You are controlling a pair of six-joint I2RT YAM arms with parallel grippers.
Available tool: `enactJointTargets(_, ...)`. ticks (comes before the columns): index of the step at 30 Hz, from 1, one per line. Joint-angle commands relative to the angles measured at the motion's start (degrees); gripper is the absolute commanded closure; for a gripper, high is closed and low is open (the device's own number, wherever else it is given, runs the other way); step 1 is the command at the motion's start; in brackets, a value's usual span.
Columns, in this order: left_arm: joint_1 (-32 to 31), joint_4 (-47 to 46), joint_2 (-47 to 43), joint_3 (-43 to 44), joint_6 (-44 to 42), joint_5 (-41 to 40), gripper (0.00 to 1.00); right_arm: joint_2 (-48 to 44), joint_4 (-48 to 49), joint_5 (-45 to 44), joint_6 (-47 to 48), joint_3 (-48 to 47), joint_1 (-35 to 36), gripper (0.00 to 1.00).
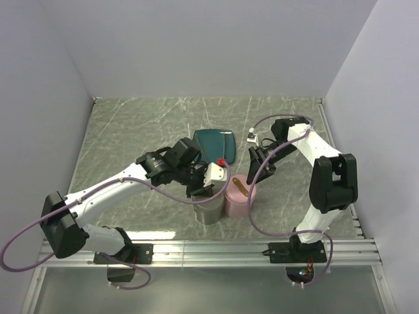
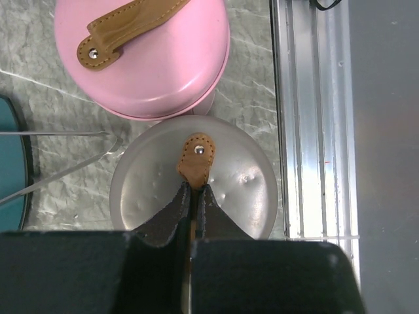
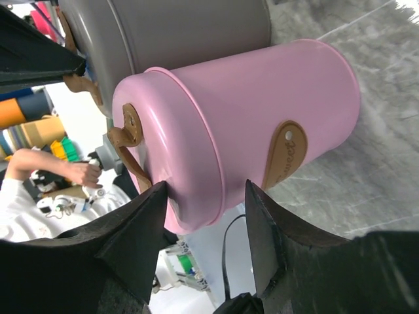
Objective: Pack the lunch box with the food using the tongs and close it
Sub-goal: Move the packing box to the center of the board.
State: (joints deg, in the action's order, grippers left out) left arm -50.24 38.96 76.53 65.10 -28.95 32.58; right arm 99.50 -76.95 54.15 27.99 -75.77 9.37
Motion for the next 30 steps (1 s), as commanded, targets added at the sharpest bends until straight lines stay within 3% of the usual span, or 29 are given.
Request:
enactJointTargets(1, -1.44, 8.06, 3.62, -3.49, 2.32, 1.44, 0.95, -1.42, 1.45, -3.97, 2.24, 2.55, 1.53, 0.43)
enactJointTargets(6, -1.44, 7.45, 2.75, -3.23, 2.76, 0.56, 0.80, -1.15, -1.27, -0.99, 5.58, 0.89, 1.36, 0.37)
enactJointTargets(14, -1.44, 9.90, 1.43, 0.63, 1.97, -1.82, 0.67, -1.77, -4.09, 0.78, 5.68, -4.91, 1.18, 0.31)
enactJointTargets(17, -1.35, 9.91, 0.81, 2.39, 1.79, -1.29, 0.55, -1.94, -4.53, 0.34, 5.32, -6.32, 1.09, 0.29)
enactJointTargets(26, -0.74, 10.35, -0.24, 7.23, 1.44, -2.96, 0.52, -2.73, -5.49, -0.45, 4.53, -11.94, -0.40, 0.28)
enactJointTargets(30, -0.56, 10.44, -1.29, 7.85, 1.62, -2.78, 0.39, -3.61, -5.49, -0.63, 4.09, -14.58, -0.40, 0.25)
